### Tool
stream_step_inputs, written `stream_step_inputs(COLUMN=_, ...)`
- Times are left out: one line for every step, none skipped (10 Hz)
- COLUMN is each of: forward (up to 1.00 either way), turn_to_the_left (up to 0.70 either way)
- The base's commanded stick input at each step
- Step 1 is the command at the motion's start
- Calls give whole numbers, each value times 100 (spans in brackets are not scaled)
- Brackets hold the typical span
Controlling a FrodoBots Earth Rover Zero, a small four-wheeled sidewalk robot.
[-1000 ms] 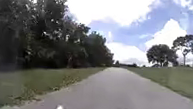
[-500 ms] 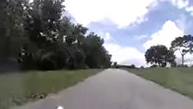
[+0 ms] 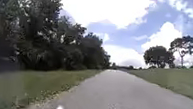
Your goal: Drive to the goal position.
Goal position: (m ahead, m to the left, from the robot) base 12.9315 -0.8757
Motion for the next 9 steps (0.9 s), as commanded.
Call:
stream_step_inputs(forward=70, turn_to_the_left=0)
stream_step_inputs(forward=70, turn_to_the_left=0)
stream_step_inputs(forward=70, turn_to_the_left=0)
stream_step_inputs(forward=70, turn_to_the_left=0)
stream_step_inputs(forward=70, turn_to_the_left=0)
stream_step_inputs(forward=70, turn_to_the_left=0)
stream_step_inputs(forward=70, turn_to_the_left=0)
stream_step_inputs(forward=70, turn_to_the_left=0)
stream_step_inputs(forward=70, turn_to_the_left=0)
